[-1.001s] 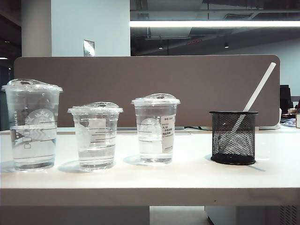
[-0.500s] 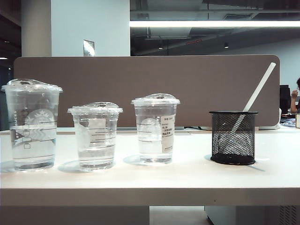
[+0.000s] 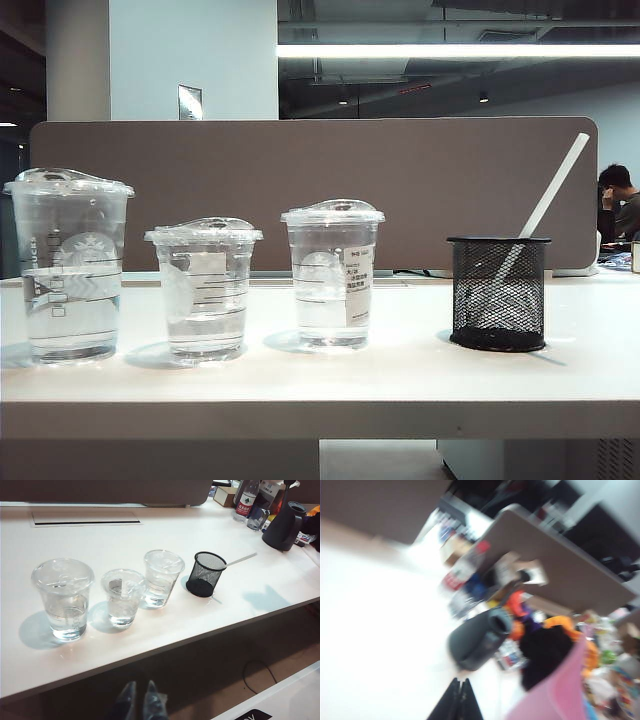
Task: Pick up the straw and insert it into the small coffee cup.
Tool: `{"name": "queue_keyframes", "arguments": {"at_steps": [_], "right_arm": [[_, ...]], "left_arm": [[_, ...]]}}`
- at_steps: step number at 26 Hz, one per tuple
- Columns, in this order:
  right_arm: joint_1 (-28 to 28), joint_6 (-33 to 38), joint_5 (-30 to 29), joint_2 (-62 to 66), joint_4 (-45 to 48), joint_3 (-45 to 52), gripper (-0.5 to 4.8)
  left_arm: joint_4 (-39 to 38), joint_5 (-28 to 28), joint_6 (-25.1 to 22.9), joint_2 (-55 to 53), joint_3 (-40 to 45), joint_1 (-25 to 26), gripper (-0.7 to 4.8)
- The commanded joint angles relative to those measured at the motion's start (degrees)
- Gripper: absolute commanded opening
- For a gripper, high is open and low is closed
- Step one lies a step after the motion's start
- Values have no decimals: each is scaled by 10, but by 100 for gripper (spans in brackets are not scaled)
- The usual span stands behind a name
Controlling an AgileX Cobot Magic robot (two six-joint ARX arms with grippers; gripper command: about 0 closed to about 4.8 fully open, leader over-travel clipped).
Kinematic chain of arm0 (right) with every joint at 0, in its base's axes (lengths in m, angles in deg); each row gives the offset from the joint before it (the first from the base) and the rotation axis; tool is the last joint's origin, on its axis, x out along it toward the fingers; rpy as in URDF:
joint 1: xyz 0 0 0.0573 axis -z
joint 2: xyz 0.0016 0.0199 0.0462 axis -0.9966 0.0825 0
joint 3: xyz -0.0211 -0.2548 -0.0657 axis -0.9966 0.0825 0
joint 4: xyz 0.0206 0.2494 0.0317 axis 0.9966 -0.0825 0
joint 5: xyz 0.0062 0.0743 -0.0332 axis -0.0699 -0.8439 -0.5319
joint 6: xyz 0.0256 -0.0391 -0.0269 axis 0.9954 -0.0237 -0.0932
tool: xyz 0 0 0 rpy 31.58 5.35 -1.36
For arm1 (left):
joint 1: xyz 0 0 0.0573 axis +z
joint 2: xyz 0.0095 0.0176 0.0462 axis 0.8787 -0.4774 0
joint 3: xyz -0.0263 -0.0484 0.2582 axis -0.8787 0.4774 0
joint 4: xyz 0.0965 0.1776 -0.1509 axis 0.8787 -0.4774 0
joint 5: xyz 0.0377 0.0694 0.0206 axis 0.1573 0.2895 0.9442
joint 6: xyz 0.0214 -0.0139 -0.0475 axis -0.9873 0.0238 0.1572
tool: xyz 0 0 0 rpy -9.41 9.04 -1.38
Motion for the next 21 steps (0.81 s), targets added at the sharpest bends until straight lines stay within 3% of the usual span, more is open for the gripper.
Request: {"name": "queue_keyframes", "arguments": {"at_steps": [1,6,9,14,18,21], "right_arm": [[21,5,-86,75,11,-3,-6],[67,125,-195,213,42,-3,-6],[112,252,-340,296,112,36,-7],[132,281,-388,310,260,150,-7],[148,299,-509,305,409,263,-7],[155,351,-529,303,525,341,-7]], "left_arm": [[-1,0,-2,-2,-2,0,25],[-32,0,-6,-2,-2,0,25],[-59,1,-45,-2,-2,1,25],[-56,18,-46,-2,-2,-1,25],[-50,39,-48,-2,-2,1,25],[-47,38,-47,-2,-2,0,25]]}}
